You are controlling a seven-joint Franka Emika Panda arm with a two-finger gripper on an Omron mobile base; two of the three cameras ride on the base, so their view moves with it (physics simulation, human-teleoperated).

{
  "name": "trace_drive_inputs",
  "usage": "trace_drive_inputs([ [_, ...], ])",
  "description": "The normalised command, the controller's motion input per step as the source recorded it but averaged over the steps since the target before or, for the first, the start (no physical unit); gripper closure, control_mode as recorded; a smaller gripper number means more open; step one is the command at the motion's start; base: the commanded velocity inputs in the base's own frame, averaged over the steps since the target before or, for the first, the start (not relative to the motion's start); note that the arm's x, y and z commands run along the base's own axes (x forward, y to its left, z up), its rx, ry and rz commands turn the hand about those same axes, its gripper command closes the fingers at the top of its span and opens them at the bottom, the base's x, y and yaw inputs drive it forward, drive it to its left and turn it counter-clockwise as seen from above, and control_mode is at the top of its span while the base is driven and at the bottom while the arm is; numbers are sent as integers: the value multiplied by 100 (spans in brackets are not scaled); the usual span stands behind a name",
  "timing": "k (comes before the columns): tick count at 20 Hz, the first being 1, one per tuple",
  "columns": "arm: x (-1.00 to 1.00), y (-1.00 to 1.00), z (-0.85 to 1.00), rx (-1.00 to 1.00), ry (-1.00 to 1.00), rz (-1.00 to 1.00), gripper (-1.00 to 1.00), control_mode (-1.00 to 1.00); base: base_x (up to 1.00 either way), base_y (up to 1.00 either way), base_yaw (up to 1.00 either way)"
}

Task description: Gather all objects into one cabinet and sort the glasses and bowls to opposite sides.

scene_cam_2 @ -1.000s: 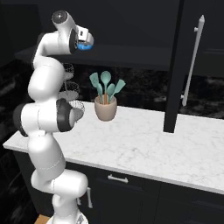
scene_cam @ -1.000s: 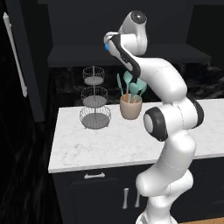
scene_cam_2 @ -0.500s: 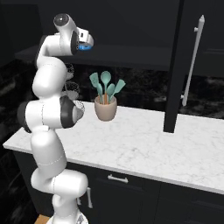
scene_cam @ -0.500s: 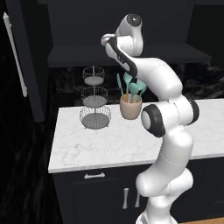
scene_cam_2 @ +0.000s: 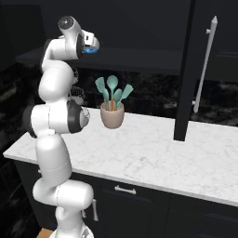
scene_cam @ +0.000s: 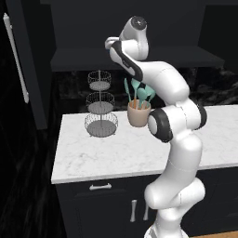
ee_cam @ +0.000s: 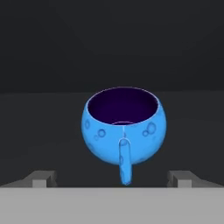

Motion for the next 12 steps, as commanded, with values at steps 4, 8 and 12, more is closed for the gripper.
trace_drive_inputs([
  [4, 20, 0, -1, 0, -2, 0, -100, -100, 0, 0, 0],
  [8, 16, 0, 0, 0, 0, 0, -100, -100, 0, 0, 0],
  [12, 13, 0, 0, 0, 0, 0, -100, -100, 0, 0, 0],
])
